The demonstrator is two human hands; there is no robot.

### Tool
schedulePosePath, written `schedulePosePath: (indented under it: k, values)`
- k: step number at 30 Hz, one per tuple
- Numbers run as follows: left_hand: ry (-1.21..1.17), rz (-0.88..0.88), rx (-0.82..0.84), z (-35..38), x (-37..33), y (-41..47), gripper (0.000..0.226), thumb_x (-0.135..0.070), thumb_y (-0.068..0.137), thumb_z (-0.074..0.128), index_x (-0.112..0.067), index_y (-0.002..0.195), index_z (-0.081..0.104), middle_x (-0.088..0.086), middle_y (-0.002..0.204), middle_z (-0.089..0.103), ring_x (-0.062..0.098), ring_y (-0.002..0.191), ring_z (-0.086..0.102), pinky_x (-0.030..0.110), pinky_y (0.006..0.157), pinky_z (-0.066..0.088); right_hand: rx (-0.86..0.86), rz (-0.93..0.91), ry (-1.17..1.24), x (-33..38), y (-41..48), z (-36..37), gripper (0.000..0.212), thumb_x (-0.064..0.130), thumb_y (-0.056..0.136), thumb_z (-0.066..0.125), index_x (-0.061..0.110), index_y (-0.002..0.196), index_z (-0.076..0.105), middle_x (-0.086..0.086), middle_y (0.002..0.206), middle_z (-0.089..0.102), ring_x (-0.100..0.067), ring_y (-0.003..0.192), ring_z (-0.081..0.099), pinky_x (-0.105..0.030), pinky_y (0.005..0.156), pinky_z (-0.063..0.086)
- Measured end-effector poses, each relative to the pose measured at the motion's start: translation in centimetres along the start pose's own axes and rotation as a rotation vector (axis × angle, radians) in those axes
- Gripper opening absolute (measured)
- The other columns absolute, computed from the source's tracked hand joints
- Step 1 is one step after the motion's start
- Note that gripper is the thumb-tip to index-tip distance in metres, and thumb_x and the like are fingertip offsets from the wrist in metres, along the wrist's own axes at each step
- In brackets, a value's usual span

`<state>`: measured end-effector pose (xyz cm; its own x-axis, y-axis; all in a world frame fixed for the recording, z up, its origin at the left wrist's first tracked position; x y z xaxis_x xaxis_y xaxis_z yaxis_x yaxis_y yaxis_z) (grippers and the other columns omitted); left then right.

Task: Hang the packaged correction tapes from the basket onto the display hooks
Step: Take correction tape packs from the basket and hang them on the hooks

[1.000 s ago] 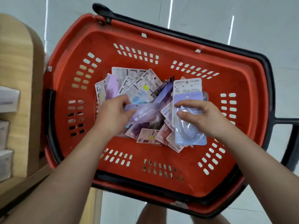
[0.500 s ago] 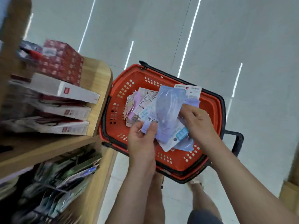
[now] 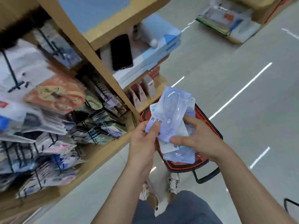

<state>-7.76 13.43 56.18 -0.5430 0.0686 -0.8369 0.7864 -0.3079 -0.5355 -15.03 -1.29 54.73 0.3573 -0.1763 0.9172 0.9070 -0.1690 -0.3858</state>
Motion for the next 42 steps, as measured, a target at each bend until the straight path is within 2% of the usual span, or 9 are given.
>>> schedulePosePath:
  k: [3,10,15,18,25,32,35,38,42]
  values:
    - [-0.147,0.02,-0.029,-3.4,-2.4,-3.9,0.02,-0.015,0.1,0.052,0.001,0.102,0.065,0.009,0.085,0.072,0.019,0.071,0.066,0.033,0.066,0.056,0.121,-0.042,-0.074,3.1,-0.8,3.6,0.051,0.019,0.066,0.085,0.021,0.114,0.07,0.002,0.107,0.075,-0.014,0.094,0.071,-0.027,0.08,0.053]
    - [-0.357,0.19,-0.204,-13.8,-5.5,-13.1,0.019,-0.012,0.101,0.049,-0.006,0.096,0.067,0.008,0.088,0.074,0.019,0.076,0.069,0.034,0.07,0.059,0.389,-0.102,-0.086,7.3,-2.4,15.3,0.049,0.013,0.067,0.079,0.022,0.114,0.07,0.003,0.109,0.075,-0.012,0.095,0.071,-0.023,0.075,0.054]
    - [-0.259,0.373,-0.481,-24.2,-4.8,-21.1,0.012,-0.011,0.103,0.046,-0.01,0.099,0.058,0.001,0.08,0.069,0.018,0.07,0.068,0.03,0.058,0.057,0.531,-0.102,-0.071,6.7,-4.8,25.4,0.037,0.016,0.065,0.079,0.02,0.102,0.074,0.003,0.1,0.077,-0.012,0.089,0.072,-0.023,0.074,0.056]
    - [-0.175,0.411,-0.594,-30.3,-4.2,-27.0,0.009,-0.011,0.103,0.047,-0.016,0.1,0.053,0.008,0.085,0.069,0.029,0.07,0.07,0.029,0.054,0.055,0.547,-0.133,-0.081,6.0,-6.3,30.9,0.04,0.027,0.06,0.087,0.023,0.099,0.076,0.0,0.102,0.077,-0.015,0.09,0.072,-0.029,0.077,0.057]
    - [0.152,0.352,-0.756,-42.5,-3.2,-36.7,0.033,-0.001,0.089,0.057,-0.033,0.098,0.05,0.01,0.1,0.066,0.034,0.076,0.07,0.025,0.051,0.053,0.606,-0.345,-0.406,7.6,-9.8,42.9,0.039,0.003,0.075,0.082,0.026,0.104,0.069,0.016,0.1,0.075,-0.003,0.09,0.069,-0.019,0.077,0.054]
    - [0.263,0.475,-0.966,-50.7,-4.6,-38.7,0.026,-0.006,0.092,0.065,-0.032,0.086,0.067,-0.015,0.074,0.07,0.006,0.065,0.059,0.026,0.065,0.049,0.704,-0.38,-0.491,8.1,-9.3,52.1,0.045,0.004,0.075,0.082,0.031,0.108,0.065,0.023,0.101,0.072,0.005,0.09,0.067,-0.01,0.074,0.049]
    - [0.103,0.575,-0.999,-53.4,-5.9,-37.8,0.023,-0.01,0.094,0.064,-0.027,0.081,0.071,-0.013,0.072,0.068,0.008,0.069,0.06,0.036,0.072,0.053,0.731,-0.361,-0.448,8.3,-7.8,55.1,0.048,0.004,0.076,0.082,0.028,0.114,0.066,0.018,0.107,0.072,-0.002,0.098,0.069,-0.02,0.082,0.055]
    - [-0.019,0.61,-0.974,-55.3,-7.9,-35.8,0.02,-0.015,0.095,0.063,-0.026,0.079,0.07,0.0,0.076,0.07,0.021,0.074,0.064,0.058,0.077,0.055,0.766,-0.373,-0.409,9.4,-6.5,57.8,0.049,0.001,0.076,0.081,0.029,0.112,0.065,0.022,0.103,0.072,0.005,0.092,0.067,-0.015,0.076,0.053]
    - [-0.159,0.683,-0.97,-57.6,-10.6,-32.5,0.021,-0.015,0.096,0.06,-0.025,0.077,0.061,-0.004,0.071,0.068,0.014,0.064,0.062,0.038,0.063,0.049,0.778,-0.443,-0.422,11.0,-5.1,60.8,0.051,0.006,0.076,0.083,0.038,0.11,0.063,0.029,0.103,0.068,0.012,0.091,0.063,-0.009,0.077,0.05]
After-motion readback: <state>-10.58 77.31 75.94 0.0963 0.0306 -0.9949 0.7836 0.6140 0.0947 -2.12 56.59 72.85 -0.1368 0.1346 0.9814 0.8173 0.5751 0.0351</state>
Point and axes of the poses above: each hand's wrist, its own y-axis towards the middle knuckle, its own z-axis out of the palm, x = y × z, the point moved 2 cm from there along y, towards the middle knuckle
